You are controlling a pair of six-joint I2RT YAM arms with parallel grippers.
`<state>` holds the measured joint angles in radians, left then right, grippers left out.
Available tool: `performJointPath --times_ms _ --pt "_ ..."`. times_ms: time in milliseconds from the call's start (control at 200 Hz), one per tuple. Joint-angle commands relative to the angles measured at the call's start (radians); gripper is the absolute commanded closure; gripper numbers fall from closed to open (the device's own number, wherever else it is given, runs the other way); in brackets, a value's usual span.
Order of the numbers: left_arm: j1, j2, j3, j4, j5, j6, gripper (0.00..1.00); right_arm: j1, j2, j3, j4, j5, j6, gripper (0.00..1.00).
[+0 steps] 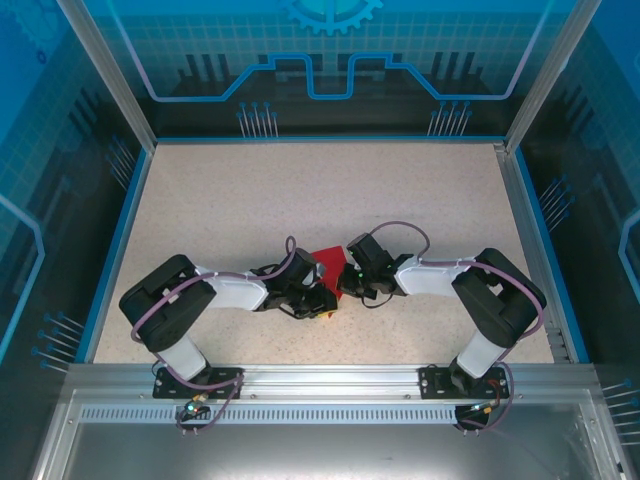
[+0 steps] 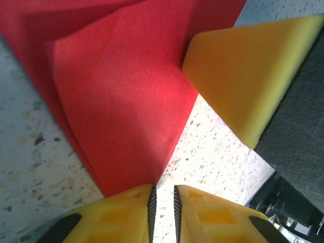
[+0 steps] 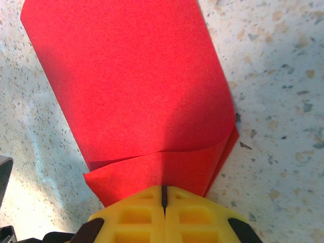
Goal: Fold a paper plane with a square sheet of paper (pick it up from the middle)
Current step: Third fold the triangle at the center of the table.
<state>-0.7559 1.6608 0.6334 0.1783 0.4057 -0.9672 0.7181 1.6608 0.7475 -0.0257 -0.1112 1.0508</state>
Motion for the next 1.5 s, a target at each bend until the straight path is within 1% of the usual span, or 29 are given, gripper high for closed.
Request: performJointPath --times_ms 0,115,300,525,825,960,1115,1220,1295,1495 --pt "-0.011 0.018 0.009 -0.045 0.012 0.004 0.78 -0.007 -0.009 -0.009 -0.04 0.036 0.006 1.0" --pt "-0.01 0.008 0.009 -0.084 -0.002 0.016 0.78 -0.007 -0.007 -0.009 -0.042 0.038 0.008 1.0" --pt "-0.025 -0.013 0.006 -0.131 0.008 0.039 0.8 -0.008 0.0 -0.007 -0.043 0.036 0.01 1.0" --pt "-0.038 -0.03 -0.003 -0.21 -0.004 0.059 0.87 -0.008 0.006 -0.005 -0.045 0.038 0.011 1.0" --pt "-0.059 -0.046 -0.008 -0.26 -0.011 0.071 0.89 -0.009 0.02 -0.005 -0.045 0.037 0.014 1.0" --pt "-0.059 -0.092 0.011 -0.303 -0.039 0.084 0.89 -0.008 0.022 -0.005 -0.045 0.035 0.012 1.0" --pt "-0.059 -0.183 0.02 -0.271 -0.095 0.072 0.87 -0.008 0.021 -0.001 -0.044 0.034 0.009 1.0" --pt "-0.057 -0.196 0.021 -0.223 -0.123 0.05 0.87 -0.009 0.029 0.006 -0.045 0.029 0.006 1.0" --pt "-0.057 -0.18 0.034 -0.187 -0.126 0.041 0.87 -0.009 0.033 0.008 -0.043 0.029 0.006 1.0" --pt "-0.055 -0.078 0.089 -0.18 -0.162 0.05 0.88 -0.01 0.031 0.01 -0.04 0.021 0.005 1.0"
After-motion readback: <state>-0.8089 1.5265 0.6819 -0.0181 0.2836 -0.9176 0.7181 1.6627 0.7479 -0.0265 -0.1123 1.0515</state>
